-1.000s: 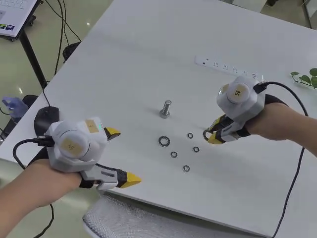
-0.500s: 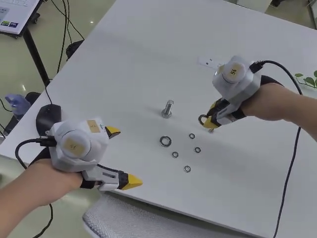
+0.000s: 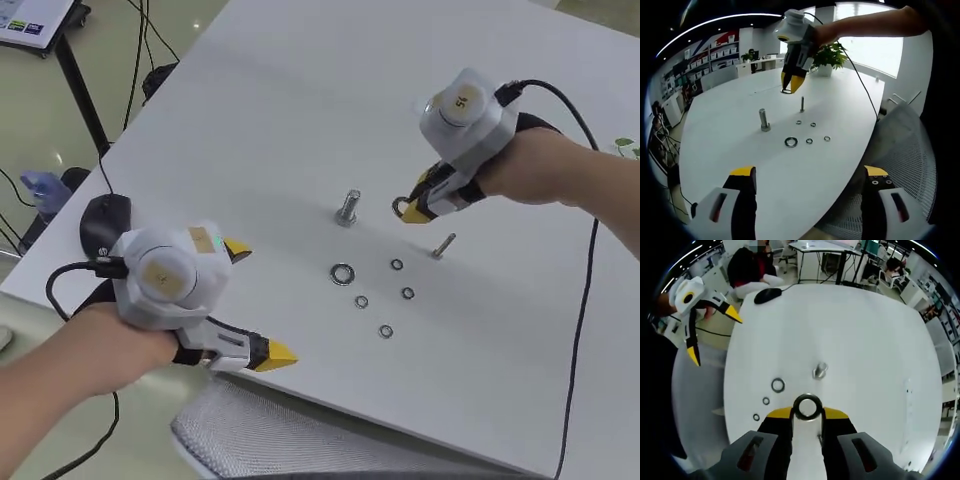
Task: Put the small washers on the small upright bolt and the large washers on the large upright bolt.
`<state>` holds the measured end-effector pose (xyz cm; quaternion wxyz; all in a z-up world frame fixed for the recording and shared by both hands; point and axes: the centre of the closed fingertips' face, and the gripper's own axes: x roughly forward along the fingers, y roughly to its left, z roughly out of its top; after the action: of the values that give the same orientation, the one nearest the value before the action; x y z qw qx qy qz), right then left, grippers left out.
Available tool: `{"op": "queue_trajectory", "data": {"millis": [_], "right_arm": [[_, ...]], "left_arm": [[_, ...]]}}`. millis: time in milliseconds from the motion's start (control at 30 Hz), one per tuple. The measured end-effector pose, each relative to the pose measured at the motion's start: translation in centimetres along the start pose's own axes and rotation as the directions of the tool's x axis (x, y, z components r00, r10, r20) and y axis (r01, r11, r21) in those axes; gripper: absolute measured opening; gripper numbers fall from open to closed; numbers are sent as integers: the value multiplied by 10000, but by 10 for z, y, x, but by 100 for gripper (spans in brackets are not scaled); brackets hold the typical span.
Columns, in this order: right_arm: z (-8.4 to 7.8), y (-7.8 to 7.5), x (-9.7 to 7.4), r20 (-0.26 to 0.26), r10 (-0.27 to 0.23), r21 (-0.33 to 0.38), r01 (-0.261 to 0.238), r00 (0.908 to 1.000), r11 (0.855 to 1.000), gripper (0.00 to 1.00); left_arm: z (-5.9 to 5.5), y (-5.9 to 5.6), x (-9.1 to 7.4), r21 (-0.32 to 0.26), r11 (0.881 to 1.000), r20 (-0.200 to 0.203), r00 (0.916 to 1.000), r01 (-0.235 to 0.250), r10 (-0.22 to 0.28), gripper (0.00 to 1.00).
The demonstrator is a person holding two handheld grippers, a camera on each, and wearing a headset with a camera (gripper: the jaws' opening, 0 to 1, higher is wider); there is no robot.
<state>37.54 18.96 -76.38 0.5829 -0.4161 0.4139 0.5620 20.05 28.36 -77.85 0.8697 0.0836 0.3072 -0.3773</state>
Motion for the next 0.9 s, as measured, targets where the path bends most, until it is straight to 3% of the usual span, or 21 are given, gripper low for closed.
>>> {"op": "queue_trajectory", "data": {"millis": [133,267,467,667,900], "right_arm": [[6,-6,6,49,-18,-2,18,10000,10000,21],[13,-11,12,111,-22,-8,22,9999,10000,21],[21,-17,22,112,15,-135,-13,9999,9999,21],[30,-22,31,97,111,-250,-109,9999,9996,21],[39,-24,41,-47,134,-489,-136,9999,9987,21]], "left_arm": [[0,-2,1,82,9999,51,9999,123,-123,91],[-5,0,4,135,9999,-170,9998,57,-54,92],[-5,2,5,54,10000,-33,10000,40,-40,95],[-11,2,9,-167,9998,-277,9996,97,-102,99],[-8,3,12,-62,9999,-187,9997,131,-132,99]]}}
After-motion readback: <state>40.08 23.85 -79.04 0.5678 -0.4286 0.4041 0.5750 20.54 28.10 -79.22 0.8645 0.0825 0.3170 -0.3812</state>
